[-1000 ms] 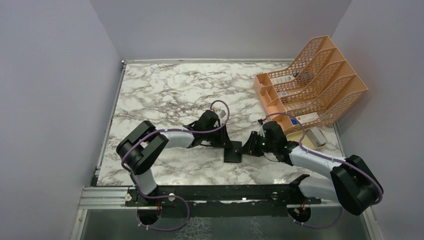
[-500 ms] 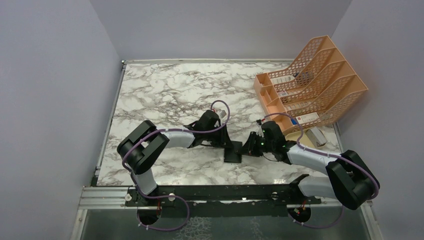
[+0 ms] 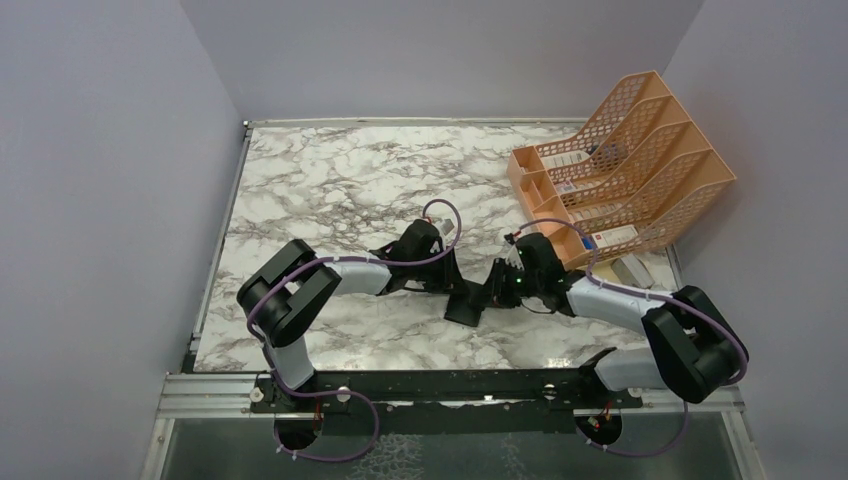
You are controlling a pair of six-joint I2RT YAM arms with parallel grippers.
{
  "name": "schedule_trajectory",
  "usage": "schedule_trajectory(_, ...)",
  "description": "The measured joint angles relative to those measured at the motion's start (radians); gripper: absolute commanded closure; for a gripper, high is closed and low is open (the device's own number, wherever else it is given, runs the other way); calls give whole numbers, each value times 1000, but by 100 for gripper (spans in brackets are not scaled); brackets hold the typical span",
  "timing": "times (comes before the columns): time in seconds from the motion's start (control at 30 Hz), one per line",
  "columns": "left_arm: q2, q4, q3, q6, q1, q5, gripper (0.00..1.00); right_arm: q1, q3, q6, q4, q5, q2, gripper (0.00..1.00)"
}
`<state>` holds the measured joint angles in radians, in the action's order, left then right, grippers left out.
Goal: Put the credit cards into the card holder
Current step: Close the card holder at the center of the board.
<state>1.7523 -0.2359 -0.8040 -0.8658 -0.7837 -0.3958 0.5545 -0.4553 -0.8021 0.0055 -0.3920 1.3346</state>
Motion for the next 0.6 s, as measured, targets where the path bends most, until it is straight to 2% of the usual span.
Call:
schedule_trajectory(0.17, 0, -1, 0, -1, 0, 0, 76, 0, -27, 18, -42, -1, 16, 89)
schedule_trajectory(0.6, -2, -26, 15, -25, 0, 0, 77, 10, -149, 36, -217, 24, 86, 89)
